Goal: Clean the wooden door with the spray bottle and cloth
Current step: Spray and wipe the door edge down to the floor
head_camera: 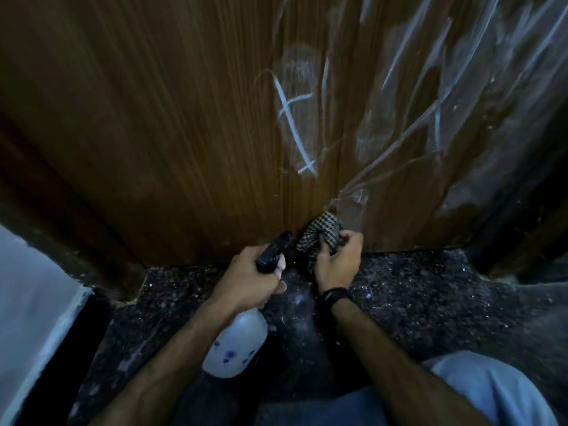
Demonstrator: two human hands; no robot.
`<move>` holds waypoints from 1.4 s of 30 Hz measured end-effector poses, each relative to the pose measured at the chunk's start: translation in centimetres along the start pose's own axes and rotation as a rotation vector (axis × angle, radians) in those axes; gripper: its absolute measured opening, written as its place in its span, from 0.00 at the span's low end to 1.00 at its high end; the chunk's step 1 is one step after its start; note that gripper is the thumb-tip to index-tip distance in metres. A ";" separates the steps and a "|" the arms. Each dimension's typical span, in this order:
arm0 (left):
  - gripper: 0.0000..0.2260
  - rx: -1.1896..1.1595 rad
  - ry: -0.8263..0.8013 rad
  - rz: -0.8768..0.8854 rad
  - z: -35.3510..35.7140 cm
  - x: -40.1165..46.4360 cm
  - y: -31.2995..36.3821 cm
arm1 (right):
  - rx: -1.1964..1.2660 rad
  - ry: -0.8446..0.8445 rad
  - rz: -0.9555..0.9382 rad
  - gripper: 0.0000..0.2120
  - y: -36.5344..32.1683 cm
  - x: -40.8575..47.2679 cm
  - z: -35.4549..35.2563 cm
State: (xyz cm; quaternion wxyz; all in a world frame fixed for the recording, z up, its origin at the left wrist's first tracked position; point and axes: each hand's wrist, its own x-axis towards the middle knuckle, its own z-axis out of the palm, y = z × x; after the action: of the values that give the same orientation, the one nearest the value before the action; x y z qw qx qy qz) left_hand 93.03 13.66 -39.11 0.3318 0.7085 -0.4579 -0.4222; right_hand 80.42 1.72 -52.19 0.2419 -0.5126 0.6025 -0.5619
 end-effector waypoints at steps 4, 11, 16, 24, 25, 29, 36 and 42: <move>0.13 0.018 -0.020 -0.023 0.4 1.8 -0.7 | 0.054 0.173 0.205 0.15 1.4 1.0 -0.4; 0.18 0.061 -0.045 -0.029 2.0 4.5 -0.7 | 0.161 0.292 0.294 0.16 1.1 1.6 0.5; 0.16 0.110 -0.059 -0.010 3.3 5.6 0.0 | 0.233 0.309 0.337 0.15 1.0 1.8 0.7; 0.13 0.162 -0.044 -0.051 3.1 5.3 -0.1 | 0.160 0.122 0.067 0.16 0.9 -0.7 2.0; 0.13 0.162 -0.040 -0.066 3.0 5.2 0.0 | 0.163 0.032 0.036 0.18 0.8 -1.6 2.5; 0.15 0.137 -0.042 -0.089 2.8 4.7 0.3 | 0.189 -0.044 -0.023 0.19 -1.0 -3.0 3.1; 0.14 0.056 -0.085 -0.048 2.9 4.9 0.6 | 0.274 0.373 0.009 0.13 -1.6 3.5 0.4; 0.15 0.059 -0.116 -0.041 3.9 5.1 1.4 | 0.259 0.273 0.230 0.14 -0.4 1.2 1.4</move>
State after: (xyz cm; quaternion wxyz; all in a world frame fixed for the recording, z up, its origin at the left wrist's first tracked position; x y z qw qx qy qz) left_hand 90.15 8.15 -41.08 0.2748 0.7015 -0.4742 -0.4556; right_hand 81.33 0.07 -51.86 0.2845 -0.3244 0.6069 -0.6674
